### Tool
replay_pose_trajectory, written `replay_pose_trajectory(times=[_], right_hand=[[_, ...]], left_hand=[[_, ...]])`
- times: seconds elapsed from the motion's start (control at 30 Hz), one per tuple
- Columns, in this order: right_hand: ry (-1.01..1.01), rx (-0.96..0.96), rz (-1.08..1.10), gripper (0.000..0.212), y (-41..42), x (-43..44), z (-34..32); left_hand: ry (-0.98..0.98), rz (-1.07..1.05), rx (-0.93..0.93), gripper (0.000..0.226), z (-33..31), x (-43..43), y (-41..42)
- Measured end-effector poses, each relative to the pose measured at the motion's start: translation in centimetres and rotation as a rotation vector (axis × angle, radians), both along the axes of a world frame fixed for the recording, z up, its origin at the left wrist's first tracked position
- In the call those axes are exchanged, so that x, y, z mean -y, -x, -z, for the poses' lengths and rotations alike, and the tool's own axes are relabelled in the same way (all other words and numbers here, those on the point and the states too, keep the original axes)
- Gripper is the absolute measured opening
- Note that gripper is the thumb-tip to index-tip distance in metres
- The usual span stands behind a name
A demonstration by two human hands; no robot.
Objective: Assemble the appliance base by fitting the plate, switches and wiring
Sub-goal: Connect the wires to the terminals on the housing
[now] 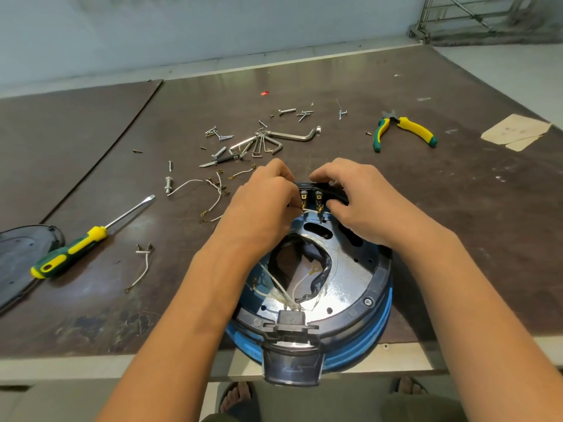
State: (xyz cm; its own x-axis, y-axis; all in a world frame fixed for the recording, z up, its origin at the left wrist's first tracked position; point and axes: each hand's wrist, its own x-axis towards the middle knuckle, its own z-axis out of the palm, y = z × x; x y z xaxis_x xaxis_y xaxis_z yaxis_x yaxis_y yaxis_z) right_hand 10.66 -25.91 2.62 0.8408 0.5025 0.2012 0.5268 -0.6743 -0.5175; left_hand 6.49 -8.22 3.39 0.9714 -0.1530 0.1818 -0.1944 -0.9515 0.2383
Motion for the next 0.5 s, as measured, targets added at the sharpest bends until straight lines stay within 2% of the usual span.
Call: replay_pose_trajectory(times=[0.33, 0.5], right_hand=[[-0.009, -0.045, 0.028, 0.052, 0.13, -0.12, -0.46], [0.017, -0.027, 0.039, 0.045, -0.11, -0.38, -0.47]], left_hand=[[0.047, 0.002, 0.007, 0.011, 0.21, -0.08, -0.05], [0.053, -0.001, -0.007, 0.012, 0.02, -0.08, 0.01]])
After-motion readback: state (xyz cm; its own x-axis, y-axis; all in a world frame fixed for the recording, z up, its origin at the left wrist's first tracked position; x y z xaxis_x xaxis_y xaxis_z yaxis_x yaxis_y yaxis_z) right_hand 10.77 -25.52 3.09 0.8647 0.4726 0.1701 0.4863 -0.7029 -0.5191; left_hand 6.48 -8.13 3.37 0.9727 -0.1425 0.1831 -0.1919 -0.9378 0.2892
